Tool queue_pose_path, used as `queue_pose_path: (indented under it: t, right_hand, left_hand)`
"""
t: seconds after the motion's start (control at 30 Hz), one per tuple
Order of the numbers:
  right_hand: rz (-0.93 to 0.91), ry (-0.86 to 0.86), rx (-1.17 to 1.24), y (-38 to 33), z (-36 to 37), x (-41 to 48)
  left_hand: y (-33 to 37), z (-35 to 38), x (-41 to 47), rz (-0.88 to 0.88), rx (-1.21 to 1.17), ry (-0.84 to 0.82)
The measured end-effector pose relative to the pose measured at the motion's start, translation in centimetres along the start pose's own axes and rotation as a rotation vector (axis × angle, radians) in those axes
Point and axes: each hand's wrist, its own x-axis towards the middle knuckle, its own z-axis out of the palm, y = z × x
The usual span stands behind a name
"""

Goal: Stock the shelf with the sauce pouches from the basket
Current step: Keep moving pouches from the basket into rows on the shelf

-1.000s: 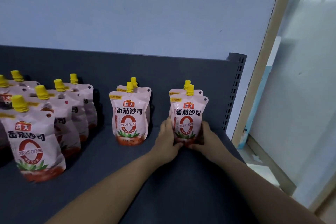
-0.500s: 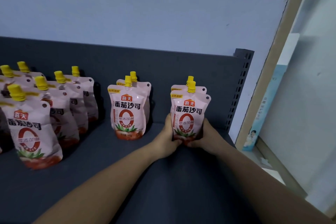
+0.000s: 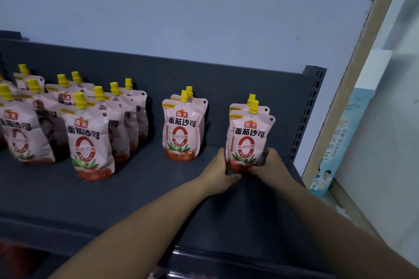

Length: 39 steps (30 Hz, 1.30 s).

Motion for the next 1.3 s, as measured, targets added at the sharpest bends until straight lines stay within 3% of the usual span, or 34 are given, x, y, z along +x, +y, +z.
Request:
queue_pose_path:
  t: [0.17, 0.37, 0.53, 0.7, 1.0, 1.3]
  right_hand:
    - [-0.092, 0.296, -0.023, -3.6, 2.3, -2.4]
    - [-0.449, 0.235, -0.176, -12.4, 8.6, -7.8]
    - [-0.803, -0.190, -0.188, -20.5, 16.5, -13.4]
    - [-0.999, -0.569, -0.411, -26.6, 26.3, -19.2]
    - [-1.163, -0.871, -0.592, -31.9, 42.3, -29.3]
    - [-1.319, -1.060, -0.633, -34.9, 57.3, -33.0]
  left_hand:
    - [-0.7, -4.7, -4.9, -0.019, 0.164, -0.029]
    - [-3.1, -15.7, -13.8, 0.004, 0.502, 0.199]
    - [-6.4, -25.7, -23.4, -0.066, 0.760, 0.400]
    - [-10.8, -33.5, -35.0, -0.360, 0.986, 0.424]
    - [-18.4, -40.1, -54.2, -0.938, 0.983, 0.463]
    - [-27.7, -44.2, -61.4, -1.233, 0.865, 0.450]
